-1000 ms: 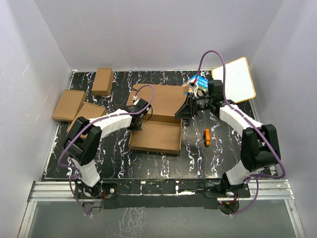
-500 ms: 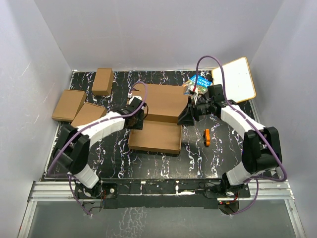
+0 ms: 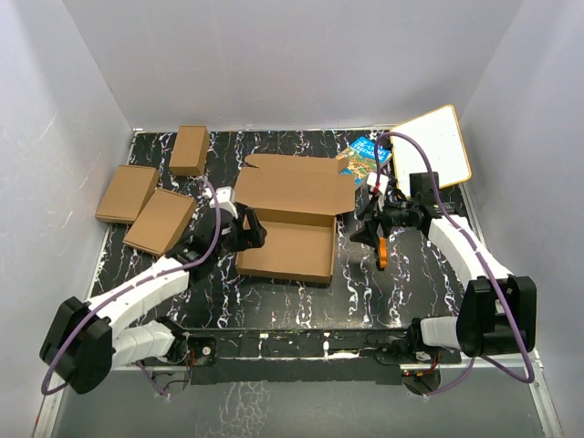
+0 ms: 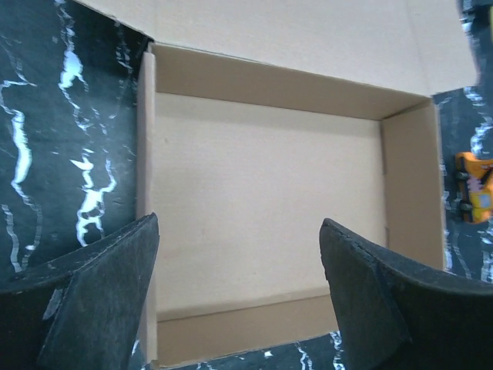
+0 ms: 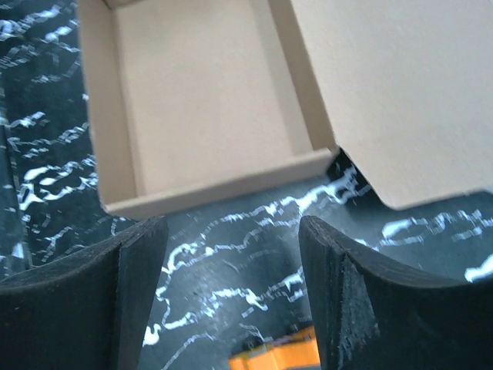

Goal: Fold the paper box

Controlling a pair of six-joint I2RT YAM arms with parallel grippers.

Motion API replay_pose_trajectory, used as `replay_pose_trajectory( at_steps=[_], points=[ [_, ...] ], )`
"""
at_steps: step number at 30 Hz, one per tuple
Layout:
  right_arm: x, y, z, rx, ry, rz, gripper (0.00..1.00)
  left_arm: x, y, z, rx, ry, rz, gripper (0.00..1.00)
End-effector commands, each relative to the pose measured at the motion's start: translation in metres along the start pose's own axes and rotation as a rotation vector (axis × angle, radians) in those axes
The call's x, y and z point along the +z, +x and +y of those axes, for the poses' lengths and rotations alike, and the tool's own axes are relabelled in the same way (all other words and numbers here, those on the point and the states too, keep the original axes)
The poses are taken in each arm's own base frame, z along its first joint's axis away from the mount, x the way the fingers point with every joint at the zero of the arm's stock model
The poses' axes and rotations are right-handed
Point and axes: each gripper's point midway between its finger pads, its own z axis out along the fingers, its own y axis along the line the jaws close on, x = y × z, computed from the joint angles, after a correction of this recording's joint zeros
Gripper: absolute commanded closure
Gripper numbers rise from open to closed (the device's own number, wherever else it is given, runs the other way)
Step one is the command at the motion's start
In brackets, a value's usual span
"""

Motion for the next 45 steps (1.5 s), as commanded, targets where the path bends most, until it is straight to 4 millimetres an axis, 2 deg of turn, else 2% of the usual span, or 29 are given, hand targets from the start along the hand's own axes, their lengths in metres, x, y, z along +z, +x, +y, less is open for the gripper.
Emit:
replay_pose_trajectory(
  at_steps=[1,6,14,19,25,28,32,38,45],
  points=[
    [-0.023,0.006,-0.026,-0.065,0.161,0.088,0.25,-0.015,-0.024,-0.038,-0.100,0.259,-0.170,0.15],
    [-0.048,0.012,-0.042,-0.028,0.293,0.104,0.22,-0.027,-0.030,-0.042,-0.113,0.325,-0.243,0.03],
    [-0.060,0.035,-0.043,0.061,0.369,0.149,0.16,-0.039,-0.035,-0.046,-0.102,0.364,-0.275,0.03],
    [-0.069,0.043,-0.046,0.064,0.419,0.156,0.15,-0.040,-0.035,-0.044,-0.078,0.347,-0.267,0.03],
    [-0.071,0.059,-0.050,0.090,0.450,0.193,0.15,-0.041,-0.051,-0.030,0.088,0.175,-0.180,0.03],
    [-0.073,0.064,-0.052,0.101,0.462,0.208,0.15,-0.050,-0.072,-0.028,0.207,0.112,-0.157,0.03],
    [-0.077,0.069,-0.053,0.113,0.479,0.222,0.15,-0.057,-0.089,-0.013,0.369,0.003,-0.137,0.03],
    [-0.083,0.083,-0.055,0.121,0.505,0.278,0.15,-0.048,-0.092,0.016,0.575,-0.100,-0.219,0.03],
    [-0.082,0.094,-0.055,0.137,0.507,0.301,0.16,-0.059,-0.090,0.029,0.590,-0.117,-0.296,0.03]
  ],
)
